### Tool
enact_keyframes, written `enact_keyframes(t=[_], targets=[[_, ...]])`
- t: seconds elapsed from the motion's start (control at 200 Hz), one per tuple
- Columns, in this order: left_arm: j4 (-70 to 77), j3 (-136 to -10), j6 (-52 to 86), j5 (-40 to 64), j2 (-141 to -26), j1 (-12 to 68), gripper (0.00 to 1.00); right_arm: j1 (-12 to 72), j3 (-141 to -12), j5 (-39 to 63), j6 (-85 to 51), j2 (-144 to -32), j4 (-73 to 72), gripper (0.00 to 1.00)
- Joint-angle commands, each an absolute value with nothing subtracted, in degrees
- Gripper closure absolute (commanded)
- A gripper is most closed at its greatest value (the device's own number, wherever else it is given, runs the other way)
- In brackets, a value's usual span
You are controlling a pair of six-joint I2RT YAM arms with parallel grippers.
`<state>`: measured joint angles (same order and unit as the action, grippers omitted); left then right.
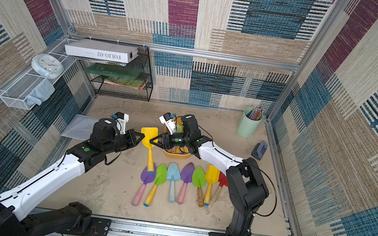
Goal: Put the shovel into the storage box
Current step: Place the shovel in the storage box.
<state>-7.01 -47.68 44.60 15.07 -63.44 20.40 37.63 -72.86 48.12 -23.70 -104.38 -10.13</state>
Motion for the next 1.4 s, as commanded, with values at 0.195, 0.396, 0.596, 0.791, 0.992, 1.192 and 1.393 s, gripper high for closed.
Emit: enact_keyframes(t=[0.195,0.396,0.596,0.791,0.992,1.192,1.393], targets=[[-3.16,-47.24,44.65,14.92,-64.86,21.07,1.00,37.71,-72.95,46.57,-23.91,-103.95,-10.73,1.00],[-2.72,-46.59,44.28,15.21,-64.71,21.27,0.51,37.75,-73.64,43.62,-23.27,-103.83,-8.79,1.00],[-4.95,-46.99,42.85,14.63,-64.04,21.35,0.39,36.99,-77.23,37.88,-20.68,-103.96,-1.94,1.00],[-5.48,-45.19,42.05,13.86,-60.62,21.36,0.37,32.20,-80.06,34.71,-18.92,-105.08,3.50,1.00],[-6.50,-43.67,40.47,13.62,-56.82,21.36,0.33,25.18,-81.39,36.15,-17.35,-106.99,5.84,1.00],[-6.15,-42.38,40.39,14.74,-55.55,21.36,0.31,22.35,-86.87,36.57,-14.28,-111.87,10.85,1.00],[-6.40,-41.75,39.92,14.94,-54.77,21.36,0.31,21.45,-91.50,31.26,-11.47,-116.58,15.70,1.00]])
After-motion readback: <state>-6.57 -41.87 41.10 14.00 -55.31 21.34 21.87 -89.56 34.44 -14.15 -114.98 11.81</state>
